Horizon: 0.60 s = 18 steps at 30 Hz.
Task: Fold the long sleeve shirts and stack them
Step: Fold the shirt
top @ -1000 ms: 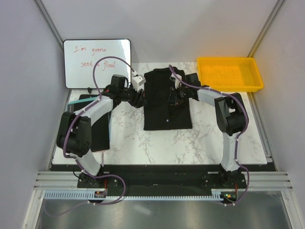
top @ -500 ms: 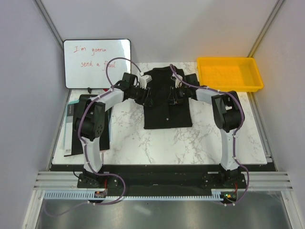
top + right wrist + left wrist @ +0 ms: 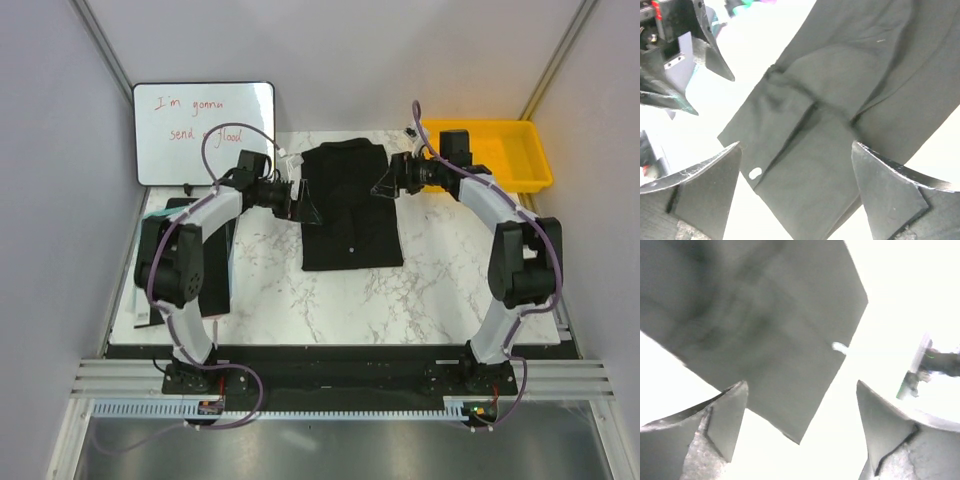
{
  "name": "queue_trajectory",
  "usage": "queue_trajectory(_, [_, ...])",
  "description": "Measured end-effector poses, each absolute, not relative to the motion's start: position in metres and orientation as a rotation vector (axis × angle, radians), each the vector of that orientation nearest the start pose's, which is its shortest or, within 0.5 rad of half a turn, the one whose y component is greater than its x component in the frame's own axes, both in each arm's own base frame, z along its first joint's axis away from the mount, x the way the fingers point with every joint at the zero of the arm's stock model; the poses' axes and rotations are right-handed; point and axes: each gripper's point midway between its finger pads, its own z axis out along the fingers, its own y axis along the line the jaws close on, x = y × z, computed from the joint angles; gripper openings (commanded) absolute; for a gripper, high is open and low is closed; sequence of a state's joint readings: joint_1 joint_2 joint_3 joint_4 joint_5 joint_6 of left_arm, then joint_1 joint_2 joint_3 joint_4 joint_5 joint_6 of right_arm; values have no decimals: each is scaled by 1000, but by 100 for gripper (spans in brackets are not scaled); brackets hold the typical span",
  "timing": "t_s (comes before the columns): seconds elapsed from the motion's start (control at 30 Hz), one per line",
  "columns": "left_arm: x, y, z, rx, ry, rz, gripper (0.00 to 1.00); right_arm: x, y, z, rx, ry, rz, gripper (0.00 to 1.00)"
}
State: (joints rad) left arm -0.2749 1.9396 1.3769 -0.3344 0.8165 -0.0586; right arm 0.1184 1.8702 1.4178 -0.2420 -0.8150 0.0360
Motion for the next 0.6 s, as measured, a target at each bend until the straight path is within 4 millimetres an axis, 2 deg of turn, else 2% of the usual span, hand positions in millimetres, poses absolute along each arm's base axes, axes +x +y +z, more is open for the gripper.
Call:
queue_trajectory(0.07, [357, -251, 134, 636, 2269, -1236, 99, 426, 187, 169, -520, 2110, 1064, 98])
queue_trajectory(0.17, [304, -276, 163, 692, 2195, -1399, 99, 375, 216, 166, -526, 2152, 1246, 98])
queue_trajectory(0.23, [274, -296, 163, 709, 2193, -1523, 99, 339, 241, 150, -540, 2215, 1372, 98])
queue_trajectory(0.33, [239, -317, 137, 672, 2296, -1678, 99, 292, 266, 125, -552, 2327, 1515, 98])
queue_trajectory(0.4, [233, -322, 118, 604, 2377, -1728, 99, 283, 270, 117, -547, 2359, 1557, 98])
queue_trajectory(0.5, [241, -326, 93, 482, 2463, -1758, 98, 290, 267, 99, -503, 2389, 1579, 98])
queue_trajectory(0.6, [252, -323, 76, 385, 2502, -1759, 97, 297, 257, 70, -422, 2449, 1596, 98])
